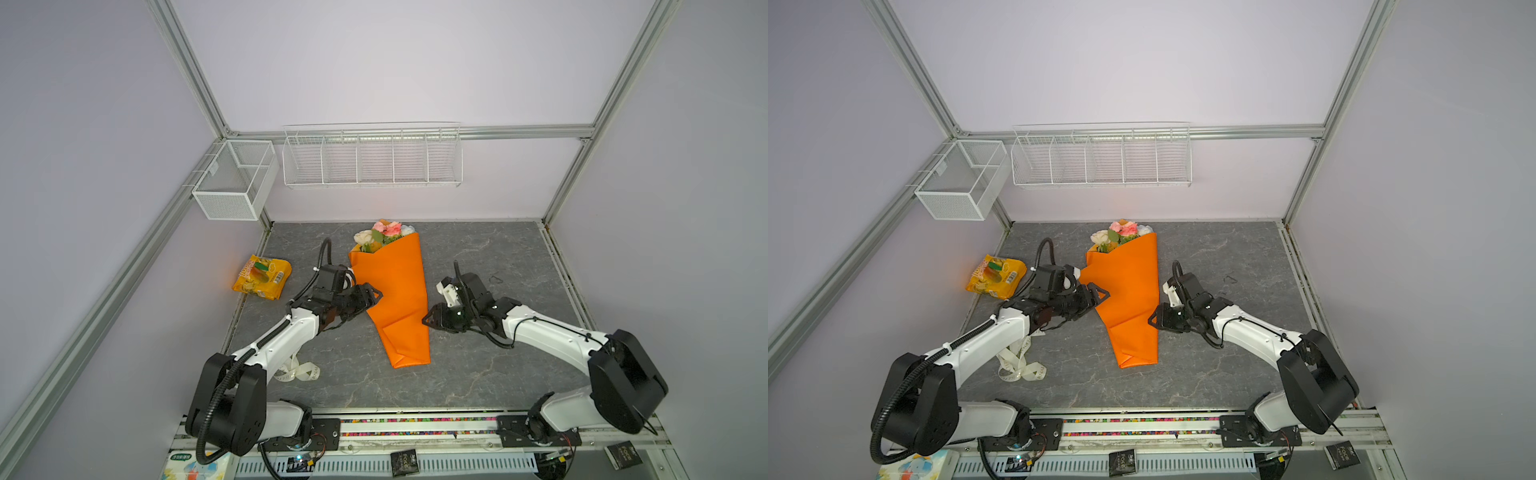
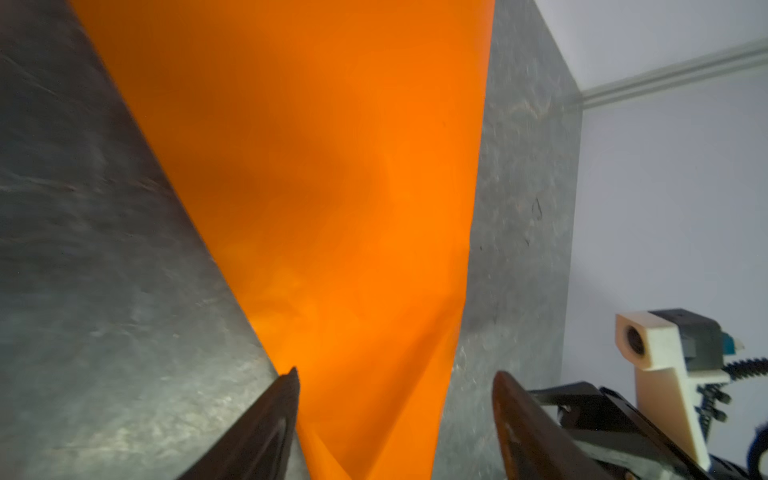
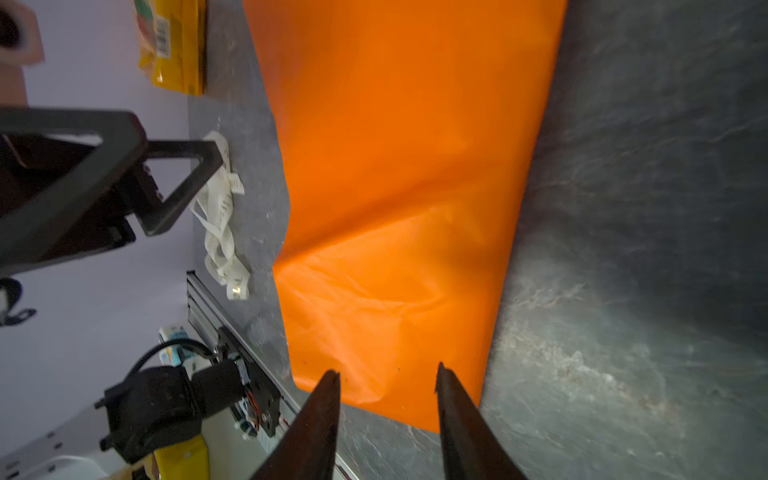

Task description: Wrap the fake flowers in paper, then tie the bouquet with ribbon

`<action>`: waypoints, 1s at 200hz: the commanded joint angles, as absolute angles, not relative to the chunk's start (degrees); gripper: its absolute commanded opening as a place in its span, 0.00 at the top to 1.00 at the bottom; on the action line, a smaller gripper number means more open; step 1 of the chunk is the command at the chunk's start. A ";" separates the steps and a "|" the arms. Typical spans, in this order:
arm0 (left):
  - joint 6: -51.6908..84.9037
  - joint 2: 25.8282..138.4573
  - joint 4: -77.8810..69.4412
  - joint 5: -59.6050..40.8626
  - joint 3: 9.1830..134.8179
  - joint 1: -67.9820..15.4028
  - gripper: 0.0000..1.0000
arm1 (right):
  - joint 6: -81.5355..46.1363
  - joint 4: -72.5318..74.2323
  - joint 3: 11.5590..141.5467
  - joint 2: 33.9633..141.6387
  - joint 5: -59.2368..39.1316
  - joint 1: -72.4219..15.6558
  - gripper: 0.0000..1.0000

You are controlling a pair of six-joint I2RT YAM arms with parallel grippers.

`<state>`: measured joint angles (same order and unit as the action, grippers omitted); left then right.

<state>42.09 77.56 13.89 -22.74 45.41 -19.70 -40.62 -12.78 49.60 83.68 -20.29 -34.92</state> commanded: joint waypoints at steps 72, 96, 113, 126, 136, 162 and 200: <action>43.51 96.69 5.91 -31.38 48.47 -13.36 0.31 | -34.06 -11.45 65.38 105.66 -27.12 -26.62 0.48; 45.54 100.57 0.29 -33.53 48.46 -13.23 0.44 | -34.87 -10.17 67.87 109.30 -27.96 -25.61 0.48; 46.52 102.94 -2.94 -35.16 48.66 -13.19 0.55 | -36.47 -7.65 68.76 111.87 -30.30 -24.67 0.47; 47.12 104.84 -5.62 -36.38 48.83 -13.24 0.64 | -37.46 -5.87 69.81 114.41 -31.89 -24.11 0.47; 47.22 106.41 -7.34 -37.50 49.27 -13.19 0.69 | -37.78 -5.44 71.07 116.51 -32.65 -23.77 0.47; 48.31 109.99 -10.98 -40.08 51.20 -13.27 0.82 | -38.78 -2.84 71.97 119.09 -33.55 -22.74 0.50; 48.30 113.95 -11.37 -41.24 56.13 -15.07 0.88 | -40.30 2.15 68.63 118.42 -34.39 -19.67 0.63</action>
<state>48.18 111.35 -10.17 -40.47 52.42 -13.69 -38.74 -1.61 70.85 118.28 -33.06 -21.71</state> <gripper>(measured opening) 0.121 0.404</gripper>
